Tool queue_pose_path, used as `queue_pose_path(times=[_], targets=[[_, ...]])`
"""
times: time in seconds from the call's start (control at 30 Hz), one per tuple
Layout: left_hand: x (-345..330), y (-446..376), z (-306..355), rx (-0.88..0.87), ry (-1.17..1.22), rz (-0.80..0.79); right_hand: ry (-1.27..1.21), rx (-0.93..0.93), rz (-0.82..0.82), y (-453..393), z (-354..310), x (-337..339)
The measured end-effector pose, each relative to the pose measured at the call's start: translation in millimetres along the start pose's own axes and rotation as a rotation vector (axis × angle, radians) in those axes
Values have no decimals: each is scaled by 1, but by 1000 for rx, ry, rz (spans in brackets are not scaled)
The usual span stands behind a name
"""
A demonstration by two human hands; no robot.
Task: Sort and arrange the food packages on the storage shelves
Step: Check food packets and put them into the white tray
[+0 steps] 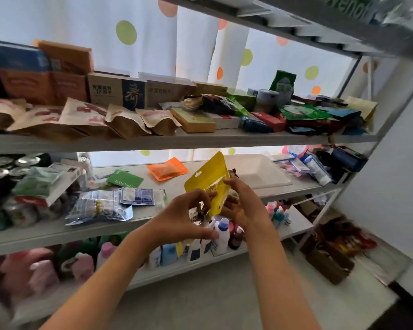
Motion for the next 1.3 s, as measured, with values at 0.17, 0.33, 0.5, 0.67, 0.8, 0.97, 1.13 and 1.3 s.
queue_pose_path(times=[0.17,0.33,0.5,0.67,0.8,0.97,1.13,1.3], targets=[[-12,-8,-4,81,131,165,-52,25,5,-2,19,24],[-28,-11,-20,148,3,305,-96,78,81,1,39,46],[-49,-3,-29,223,23,330,-111,94,126,12,59,62],[-65,8,-37,296,22,308,-35,146,108,26,69,67],[-69,15,-34,271,55,341,72,176,119,34,71,70],[-79,20,-38,261,-45,408,207,217,111,40,75,74],[-85,25,-44,301,-83,460,353,214,91,41,80,75],[-53,49,-54,392,17,692,201,205,134,46,74,96]])
Point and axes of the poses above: each hand's wrist, its own y-axis away from the middle knuckle, its own x-axis out of the back of the hand, z = x × y, the point moved 9 cm from there along -y, towards the middle knuckle, and after that the axes turned 5 degrees about -z, right-handed, at the moved point
